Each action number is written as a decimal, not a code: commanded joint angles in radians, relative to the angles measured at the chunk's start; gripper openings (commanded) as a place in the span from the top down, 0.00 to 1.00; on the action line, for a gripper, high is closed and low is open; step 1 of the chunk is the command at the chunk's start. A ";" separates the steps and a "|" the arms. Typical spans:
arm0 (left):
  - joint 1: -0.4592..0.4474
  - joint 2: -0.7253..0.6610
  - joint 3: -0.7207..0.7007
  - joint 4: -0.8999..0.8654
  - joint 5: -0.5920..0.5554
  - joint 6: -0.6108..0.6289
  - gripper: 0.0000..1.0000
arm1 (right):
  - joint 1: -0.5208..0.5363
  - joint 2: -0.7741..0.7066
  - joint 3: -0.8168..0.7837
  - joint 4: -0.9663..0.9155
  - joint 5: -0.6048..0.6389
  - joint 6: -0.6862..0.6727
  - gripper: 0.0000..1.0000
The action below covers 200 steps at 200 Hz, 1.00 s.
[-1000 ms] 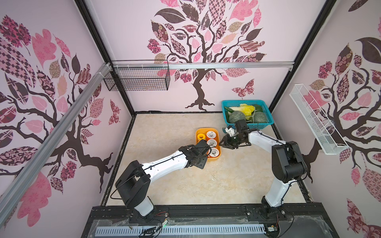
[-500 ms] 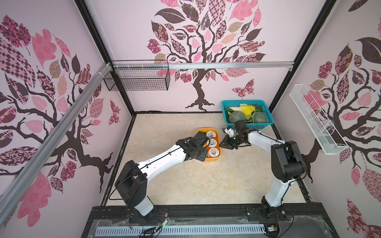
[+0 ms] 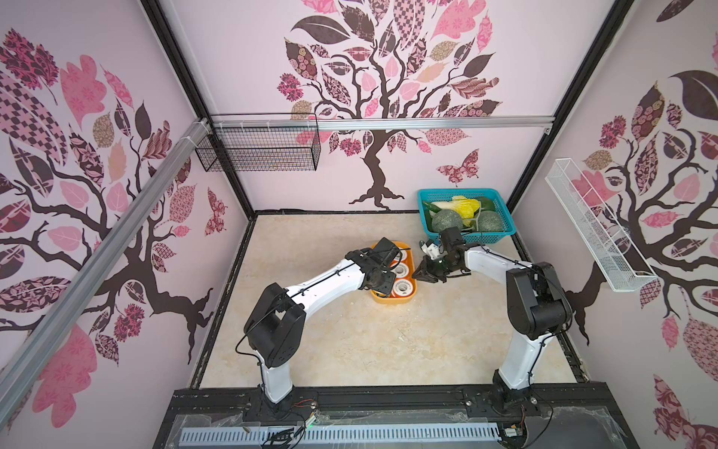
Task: Put the sealing tape into the storage box
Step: Place the sealing tape in the storage box.
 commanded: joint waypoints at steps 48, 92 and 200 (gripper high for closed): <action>0.004 0.039 0.019 0.015 0.005 0.019 0.38 | 0.006 0.006 0.024 0.000 0.001 0.002 0.84; 0.004 0.068 0.030 0.027 -0.011 0.020 0.38 | 0.007 0.005 0.024 -0.003 0.002 0.001 0.84; 0.004 0.113 0.051 0.033 -0.046 0.011 0.38 | 0.008 0.005 0.023 -0.008 0.002 -0.004 0.84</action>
